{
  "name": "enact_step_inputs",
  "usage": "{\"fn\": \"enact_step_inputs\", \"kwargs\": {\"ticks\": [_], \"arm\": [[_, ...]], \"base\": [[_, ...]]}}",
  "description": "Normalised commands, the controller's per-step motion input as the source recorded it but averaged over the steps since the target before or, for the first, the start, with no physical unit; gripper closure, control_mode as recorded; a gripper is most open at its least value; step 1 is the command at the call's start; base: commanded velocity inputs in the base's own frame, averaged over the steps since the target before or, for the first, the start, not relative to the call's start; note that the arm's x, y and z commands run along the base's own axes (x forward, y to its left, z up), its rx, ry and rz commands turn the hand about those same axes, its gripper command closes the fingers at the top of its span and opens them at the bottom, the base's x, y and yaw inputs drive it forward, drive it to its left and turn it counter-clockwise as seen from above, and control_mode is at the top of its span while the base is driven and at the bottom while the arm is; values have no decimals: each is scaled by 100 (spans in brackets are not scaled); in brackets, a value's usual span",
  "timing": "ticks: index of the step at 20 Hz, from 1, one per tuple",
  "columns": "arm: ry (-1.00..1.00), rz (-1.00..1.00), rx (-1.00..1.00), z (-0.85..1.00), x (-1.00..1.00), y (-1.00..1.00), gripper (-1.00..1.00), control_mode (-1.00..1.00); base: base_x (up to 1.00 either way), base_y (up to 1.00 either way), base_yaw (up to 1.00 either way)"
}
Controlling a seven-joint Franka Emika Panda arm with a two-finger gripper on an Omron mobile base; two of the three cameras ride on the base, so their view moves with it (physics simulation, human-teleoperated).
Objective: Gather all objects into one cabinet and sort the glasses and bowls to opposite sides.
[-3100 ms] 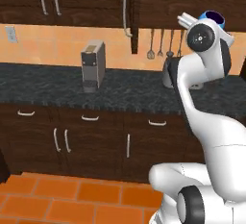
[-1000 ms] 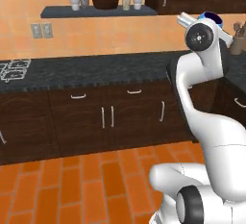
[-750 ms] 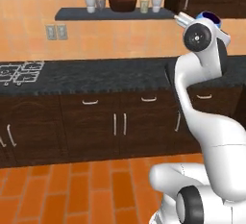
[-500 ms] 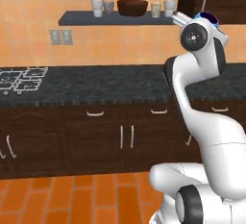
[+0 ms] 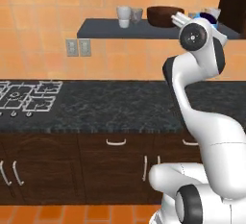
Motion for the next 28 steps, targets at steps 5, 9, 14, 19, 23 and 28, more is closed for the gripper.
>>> {"fn": "enact_step_inputs", "kwargs": {"ticks": [5,9,14,19,23,28], "arm": [[0,0,0,0,0,0,100,100],[0,0,0,0,0,0,100,100],[0,0,0,0,0,0,100,100],[0,0,0,0,0,0,100,100],[0,0,0,0,0,0,100,100],[0,0,0,0,0,0,100,100]], "base": [[30,7,10],[34,7,5],[56,16,10],[60,27,12],[67,32,13],[56,23,11]]}}
